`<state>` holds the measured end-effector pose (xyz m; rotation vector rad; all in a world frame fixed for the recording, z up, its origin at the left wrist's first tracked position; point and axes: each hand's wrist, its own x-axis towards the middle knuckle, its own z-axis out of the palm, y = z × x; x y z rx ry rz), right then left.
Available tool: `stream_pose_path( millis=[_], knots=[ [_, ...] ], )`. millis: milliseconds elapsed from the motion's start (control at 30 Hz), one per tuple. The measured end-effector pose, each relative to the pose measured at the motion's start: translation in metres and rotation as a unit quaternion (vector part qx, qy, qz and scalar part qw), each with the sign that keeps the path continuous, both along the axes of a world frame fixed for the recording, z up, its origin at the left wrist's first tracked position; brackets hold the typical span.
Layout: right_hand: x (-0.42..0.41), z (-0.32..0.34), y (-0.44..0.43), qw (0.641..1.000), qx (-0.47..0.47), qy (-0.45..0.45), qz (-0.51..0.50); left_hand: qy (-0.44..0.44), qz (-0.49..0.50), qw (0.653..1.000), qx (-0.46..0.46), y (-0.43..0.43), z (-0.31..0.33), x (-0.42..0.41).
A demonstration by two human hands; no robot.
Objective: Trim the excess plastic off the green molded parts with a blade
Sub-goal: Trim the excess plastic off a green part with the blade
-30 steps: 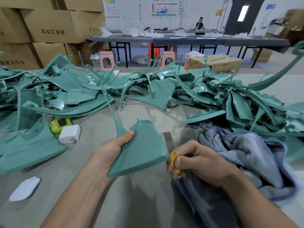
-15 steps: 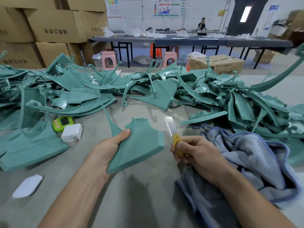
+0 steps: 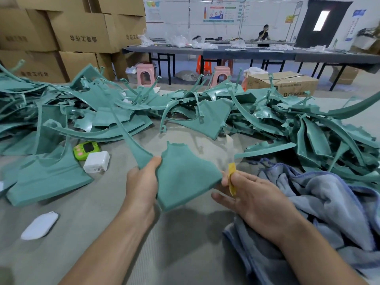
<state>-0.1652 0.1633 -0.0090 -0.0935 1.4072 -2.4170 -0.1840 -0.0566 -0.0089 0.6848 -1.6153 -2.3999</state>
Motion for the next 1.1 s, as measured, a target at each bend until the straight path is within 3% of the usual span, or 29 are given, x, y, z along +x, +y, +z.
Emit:
stream_pose_path(
  millis=[167,267,333,367,433,500,600,700,833,867,933,1000,1100],
  knots=[
    [-0.003,0.004,-0.004,0.993,-0.024,-0.04,-0.106,0.032,-0.035,0.995,-0.091,-0.003,0.004,0.002],
    [-0.005,0.006,0.005,0.988,-0.105,-0.082,-0.073,0.025,-0.108,0.993,-0.05,-0.006,0.004,0.003],
    [-0.003,0.006,0.01,0.988,-0.132,-0.067,-0.039,0.02,-0.08,0.996,-0.044,-0.007,0.004,0.0],
    [-0.002,0.007,0.01,0.992,-0.106,-0.047,-0.052,0.021,-0.056,0.997,-0.04,-0.007,0.004,-0.001],
    [0.003,0.005,0.004,0.989,0.042,0.016,-0.142,0.022,-0.02,1.0,-0.006,-0.006,0.001,-0.004],
    [0.012,0.005,-0.006,0.948,0.21,0.13,-0.201,0.012,-0.011,0.998,0.056,-0.005,0.001,-0.007],
    [0.029,0.004,-0.026,0.908,0.313,0.257,-0.106,-0.02,-0.036,0.992,0.115,-0.003,0.001,-0.01],
    [0.036,-0.002,-0.042,0.877,0.382,0.282,-0.07,-0.041,-0.046,0.988,0.139,0.001,-0.001,-0.012],
    [0.021,-0.008,-0.036,0.808,0.51,0.219,-0.199,-0.033,-0.088,0.972,0.214,0.0,0.001,-0.011],
    [0.015,-0.008,-0.03,0.809,0.508,0.182,-0.233,-0.027,-0.087,0.971,0.222,-0.002,0.002,-0.012],
    [0.009,-0.008,-0.024,0.853,0.428,0.162,-0.251,-0.018,-0.074,0.974,0.212,-0.004,0.005,-0.012],
    [0.016,-0.005,-0.031,0.875,0.382,0.226,-0.194,-0.022,-0.07,0.977,0.2,-0.003,0.005,-0.012],
    [0.027,-0.007,-0.043,0.841,0.443,0.287,-0.122,-0.038,-0.108,0.972,0.205,0.001,0.006,-0.007]
  ],
)
